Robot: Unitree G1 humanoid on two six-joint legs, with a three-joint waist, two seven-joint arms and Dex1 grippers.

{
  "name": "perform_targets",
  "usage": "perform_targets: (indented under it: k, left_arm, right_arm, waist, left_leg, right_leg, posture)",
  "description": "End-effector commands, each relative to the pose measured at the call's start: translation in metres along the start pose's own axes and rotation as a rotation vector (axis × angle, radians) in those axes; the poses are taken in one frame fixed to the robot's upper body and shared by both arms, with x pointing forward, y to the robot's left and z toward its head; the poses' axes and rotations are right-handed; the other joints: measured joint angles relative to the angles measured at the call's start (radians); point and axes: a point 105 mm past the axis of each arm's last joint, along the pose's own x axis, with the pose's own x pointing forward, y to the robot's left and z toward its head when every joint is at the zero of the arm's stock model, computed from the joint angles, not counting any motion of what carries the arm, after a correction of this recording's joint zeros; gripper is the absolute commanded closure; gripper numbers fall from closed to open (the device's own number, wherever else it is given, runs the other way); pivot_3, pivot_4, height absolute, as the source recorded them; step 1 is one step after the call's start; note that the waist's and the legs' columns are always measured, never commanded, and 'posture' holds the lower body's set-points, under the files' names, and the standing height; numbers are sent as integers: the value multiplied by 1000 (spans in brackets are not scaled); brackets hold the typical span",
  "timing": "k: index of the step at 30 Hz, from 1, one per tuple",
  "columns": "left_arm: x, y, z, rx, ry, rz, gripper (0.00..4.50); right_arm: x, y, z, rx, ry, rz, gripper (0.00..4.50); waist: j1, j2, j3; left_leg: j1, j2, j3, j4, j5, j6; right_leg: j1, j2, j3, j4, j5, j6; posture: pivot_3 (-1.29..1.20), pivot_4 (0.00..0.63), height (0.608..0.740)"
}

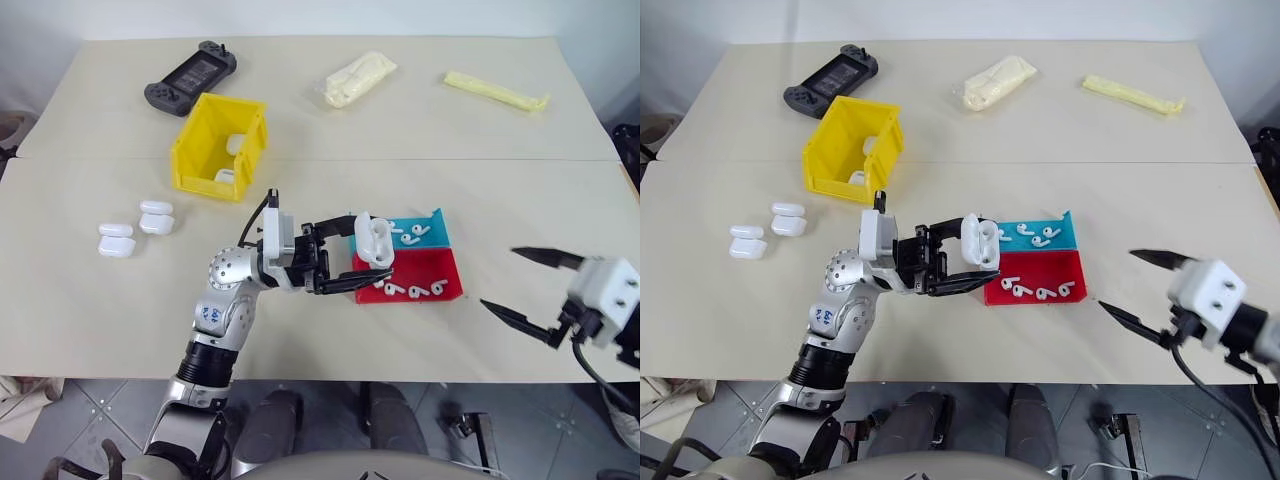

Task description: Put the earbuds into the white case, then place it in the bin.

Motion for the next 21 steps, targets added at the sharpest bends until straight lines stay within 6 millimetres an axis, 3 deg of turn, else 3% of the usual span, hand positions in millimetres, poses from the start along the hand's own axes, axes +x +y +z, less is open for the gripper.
perform_targets:
  k: [1,5,14,17,21]
  left_arm:
    - [-4,-4,7,23,-11,2,1718]
    - [-11,-7,2,16,14,32,1718]
    - [-11,-13,-1,-3,22,67,1718]
    - [-11,-15,-1,-8,23,70,1718]
    - [-12,-15,0,-10,27,76,1718]
  right_arm:
    - [16,5,9,-23,117,106,0]
    - [25,15,19,-37,252,277,0]
    - [37,14,8,-244,392,413,0]
    - [44,14,0,-313,404,451,562]
    - [50,11,-11,-392,426,474,1999]
  waist:
    - [3,0,0]
    - [9,0,0]
    - [22,0,0]
    - [21,0,0]
    - [19,0,0]
  left_leg:
    - [0,0,-1,0,0,0]
    - [-3,0,-2,1,0,1]
    - [-5,0,-1,1,-1,3]
    - [-5,-1,0,1,-1,3]
    - [-5,-1,0,1,-1,3]
  right_leg:
    - [0,0,0,0,0,0]
    - [0,-2,-1,-2,0,1]
    - [-1,-3,-2,-6,2,3]
    - [-1,-3,-2,-6,2,3]
    - [-1,-3,-1,-6,2,3]
  posture:
    - [0,150,740]
    - [0,150,740]
    - [0,150,740]
    - [0,150,740]
    - [0,150,740]
